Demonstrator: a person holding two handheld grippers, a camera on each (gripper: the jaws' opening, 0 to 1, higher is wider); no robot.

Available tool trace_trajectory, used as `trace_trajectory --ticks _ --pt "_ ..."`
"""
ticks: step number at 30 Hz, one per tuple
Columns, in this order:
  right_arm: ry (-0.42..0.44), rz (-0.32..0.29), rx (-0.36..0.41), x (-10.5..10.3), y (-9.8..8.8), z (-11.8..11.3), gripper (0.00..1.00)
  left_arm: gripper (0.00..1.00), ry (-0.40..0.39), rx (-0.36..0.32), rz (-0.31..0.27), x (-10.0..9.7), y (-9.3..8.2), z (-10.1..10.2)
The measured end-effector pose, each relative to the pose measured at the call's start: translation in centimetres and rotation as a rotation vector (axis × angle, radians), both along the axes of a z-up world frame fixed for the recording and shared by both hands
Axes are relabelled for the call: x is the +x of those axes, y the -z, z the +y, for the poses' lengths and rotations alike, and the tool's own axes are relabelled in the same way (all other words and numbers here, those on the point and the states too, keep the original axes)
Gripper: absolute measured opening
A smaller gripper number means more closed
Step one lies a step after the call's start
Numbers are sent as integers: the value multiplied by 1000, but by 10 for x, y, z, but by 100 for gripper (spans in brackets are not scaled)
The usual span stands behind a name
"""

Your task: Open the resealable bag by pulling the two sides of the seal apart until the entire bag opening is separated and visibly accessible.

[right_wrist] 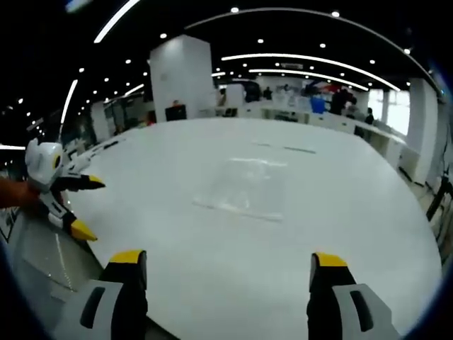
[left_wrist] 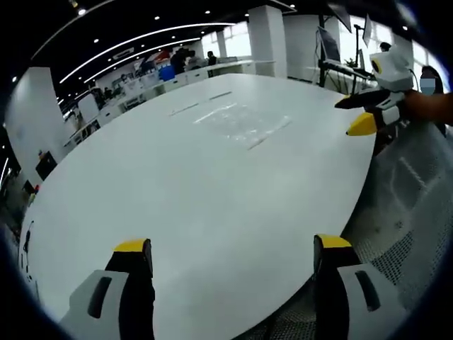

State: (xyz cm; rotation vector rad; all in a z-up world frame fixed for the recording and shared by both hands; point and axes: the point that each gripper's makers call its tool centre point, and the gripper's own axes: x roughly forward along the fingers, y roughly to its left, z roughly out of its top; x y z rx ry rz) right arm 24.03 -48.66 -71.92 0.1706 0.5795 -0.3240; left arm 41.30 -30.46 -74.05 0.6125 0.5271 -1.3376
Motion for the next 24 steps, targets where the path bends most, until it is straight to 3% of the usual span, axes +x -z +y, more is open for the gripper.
trace_trajectory --ticks 24 --pt "-16 24 25 -1 5 7 94 91 15 15 8 -4 2 1"
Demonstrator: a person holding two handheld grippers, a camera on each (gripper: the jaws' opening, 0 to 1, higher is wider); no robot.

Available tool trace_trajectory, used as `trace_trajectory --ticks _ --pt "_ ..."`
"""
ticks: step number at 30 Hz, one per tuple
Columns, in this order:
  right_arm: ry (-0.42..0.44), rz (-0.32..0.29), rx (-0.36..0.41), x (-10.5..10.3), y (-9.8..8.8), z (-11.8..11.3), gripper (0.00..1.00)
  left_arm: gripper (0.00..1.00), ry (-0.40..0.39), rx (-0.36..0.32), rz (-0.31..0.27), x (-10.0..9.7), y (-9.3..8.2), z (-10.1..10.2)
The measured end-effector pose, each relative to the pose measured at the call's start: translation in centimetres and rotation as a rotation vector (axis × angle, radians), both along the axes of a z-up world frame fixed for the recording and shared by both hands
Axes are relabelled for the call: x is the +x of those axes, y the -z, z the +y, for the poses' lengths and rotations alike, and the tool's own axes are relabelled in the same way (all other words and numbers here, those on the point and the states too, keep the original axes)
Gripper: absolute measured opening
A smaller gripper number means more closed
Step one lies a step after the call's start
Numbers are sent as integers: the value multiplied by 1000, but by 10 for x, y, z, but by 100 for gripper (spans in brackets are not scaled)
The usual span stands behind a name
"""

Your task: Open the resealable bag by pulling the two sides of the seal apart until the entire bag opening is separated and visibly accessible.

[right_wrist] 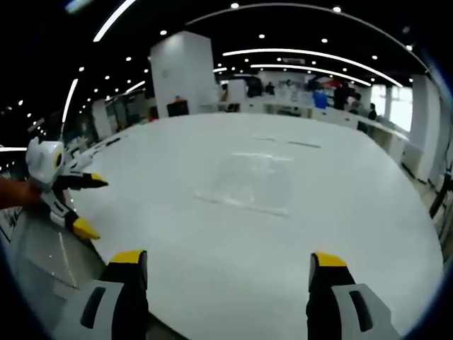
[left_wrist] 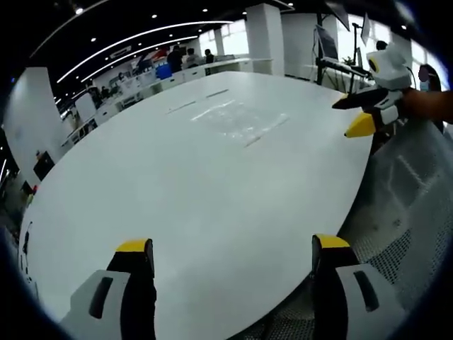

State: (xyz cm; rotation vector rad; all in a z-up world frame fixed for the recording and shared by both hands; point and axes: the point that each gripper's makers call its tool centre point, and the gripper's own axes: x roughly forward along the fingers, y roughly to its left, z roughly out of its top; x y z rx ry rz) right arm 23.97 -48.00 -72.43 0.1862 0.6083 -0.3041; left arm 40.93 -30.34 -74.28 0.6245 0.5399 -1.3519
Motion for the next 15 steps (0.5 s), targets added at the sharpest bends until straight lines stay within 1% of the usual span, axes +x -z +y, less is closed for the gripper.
trace_trajectory --ticks 15 --pt "-13 12 10 0 2 3 93 90 4 4 1 -1 0 0"
